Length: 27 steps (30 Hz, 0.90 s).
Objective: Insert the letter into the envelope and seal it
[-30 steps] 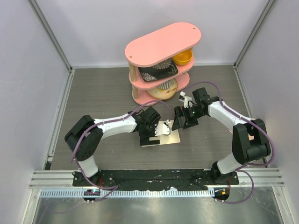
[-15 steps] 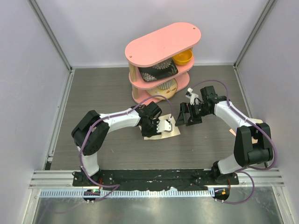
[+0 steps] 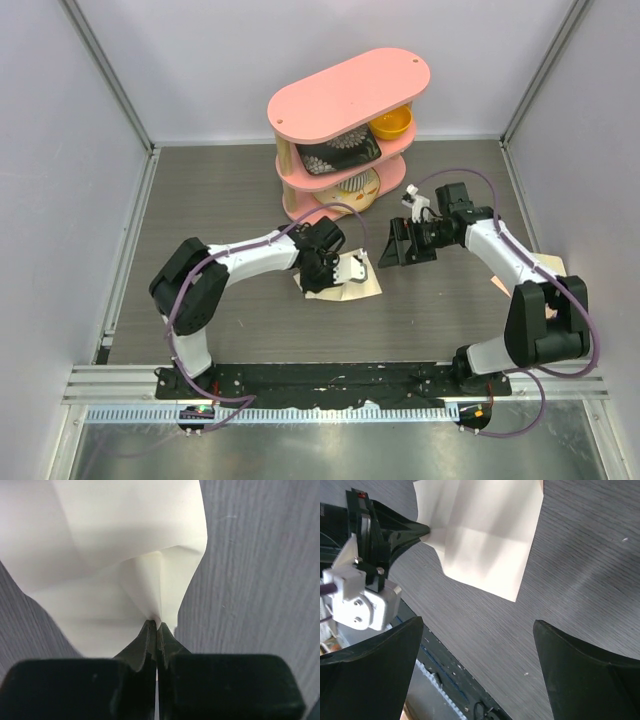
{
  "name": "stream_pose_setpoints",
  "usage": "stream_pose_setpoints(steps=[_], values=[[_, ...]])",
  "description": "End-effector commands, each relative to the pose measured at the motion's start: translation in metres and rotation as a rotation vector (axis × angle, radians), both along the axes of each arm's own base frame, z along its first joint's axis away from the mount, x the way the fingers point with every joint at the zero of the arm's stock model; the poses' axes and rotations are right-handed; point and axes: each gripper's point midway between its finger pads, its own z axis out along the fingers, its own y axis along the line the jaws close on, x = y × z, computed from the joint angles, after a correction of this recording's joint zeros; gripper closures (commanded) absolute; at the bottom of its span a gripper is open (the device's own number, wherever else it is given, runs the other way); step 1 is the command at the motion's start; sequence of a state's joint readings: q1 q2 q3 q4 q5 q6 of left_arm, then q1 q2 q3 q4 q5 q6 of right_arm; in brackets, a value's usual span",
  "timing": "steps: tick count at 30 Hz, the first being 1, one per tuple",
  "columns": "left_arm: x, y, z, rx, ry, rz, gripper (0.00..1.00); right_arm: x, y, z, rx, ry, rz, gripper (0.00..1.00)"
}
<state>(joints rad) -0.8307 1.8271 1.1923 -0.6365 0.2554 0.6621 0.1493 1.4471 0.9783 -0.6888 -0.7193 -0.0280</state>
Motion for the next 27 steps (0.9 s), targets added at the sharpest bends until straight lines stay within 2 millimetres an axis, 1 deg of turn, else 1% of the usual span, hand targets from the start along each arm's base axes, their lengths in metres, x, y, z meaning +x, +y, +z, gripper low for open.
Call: stream_pose_setpoints(steps=[1,2,3,4,6,7,8,10,11,13,14,15,16,17,18,19,20,22,25,26,27], values=[[-0.016,-0.003,0.058,-0.07,0.053,0.02,0.99,-0.001,-0.006,0.037,-0.016,-0.188,0.067,0.02],[-0.017,-0.006,0.07,-0.087,0.055,0.024,0.99,0.0,-0.011,0.045,-0.035,-0.235,0.071,0.02],[-0.019,-0.007,0.084,-0.113,0.046,0.027,0.99,-0.003,-0.013,0.06,-0.047,-0.308,0.088,0.02],[-0.021,-0.007,0.092,-0.125,0.05,0.032,0.99,-0.009,-0.015,0.068,-0.055,-0.352,0.104,0.02],[-0.025,-0.006,0.115,-0.157,0.047,0.044,0.99,-0.014,-0.018,0.086,-0.069,-0.491,0.162,0.02],[-0.028,-0.006,0.122,-0.168,0.05,0.048,0.99,-0.019,-0.019,0.108,-0.075,-0.611,0.164,0.01],[-0.03,-0.007,0.133,-0.184,0.052,0.05,0.99,-0.019,-0.021,0.116,-0.097,-0.668,0.173,0.0],[-0.033,-0.006,0.146,-0.204,0.057,0.074,0.99,-0.03,-0.017,0.131,-0.114,-0.745,0.222,0.0],[-0.032,-0.009,0.156,-0.226,0.053,0.079,0.99,-0.034,-0.014,0.14,-0.109,-0.781,0.238,0.0],[-0.033,-0.01,0.165,-0.245,0.06,0.111,1.0,-0.037,-0.007,0.154,-0.078,-0.849,0.247,0.0],[-0.032,-0.014,0.173,-0.264,0.054,0.118,1.0,-0.043,-0.005,0.161,-0.062,-0.884,0.252,0.0],[-0.031,-0.015,0.177,-0.272,0.053,0.128,1.0,-0.046,-0.002,0.164,-0.05,-0.89,0.253,0.0],[-0.03,-0.017,0.182,-0.287,0.055,0.155,1.0,-0.052,0.006,0.167,-0.032,-0.901,0.283,0.0],[-0.028,-0.019,0.188,-0.301,0.052,0.163,1.0,-0.054,0.008,0.169,-0.032,-0.901,0.287,0.0],[-0.028,-0.02,0.191,-0.309,0.054,0.175,1.0,-0.055,0.012,0.167,-0.034,-0.893,0.297,0.0],[-0.028,-0.023,0.195,-0.32,0.066,0.198,1.0,-0.053,0.009,0.163,-0.076,-0.893,0.291,0.01],[-0.026,-0.026,0.2,-0.334,0.068,0.207,1.0,-0.058,0.016,0.162,-0.086,-0.899,0.332,0.02],[-0.027,-0.029,0.208,-0.353,0.092,0.24,1.0,-0.055,0.017,0.153,-0.169,-0.904,0.363,0.03],[-0.026,-0.032,0.21,-0.347,0.12,0.279,1.0,-0.052,0.02,0.15,-0.212,-0.916,0.387,0.04],[-0.023,-0.033,0.212,-0.349,0.127,0.308,1.0,-0.054,0.024,0.153,-0.214,-0.932,0.404,0.04],[-0.021,-0.033,0.211,-0.341,0.135,0.326,1.0,-0.056,0.026,0.155,-0.213,-0.943,0.416,0.05]])
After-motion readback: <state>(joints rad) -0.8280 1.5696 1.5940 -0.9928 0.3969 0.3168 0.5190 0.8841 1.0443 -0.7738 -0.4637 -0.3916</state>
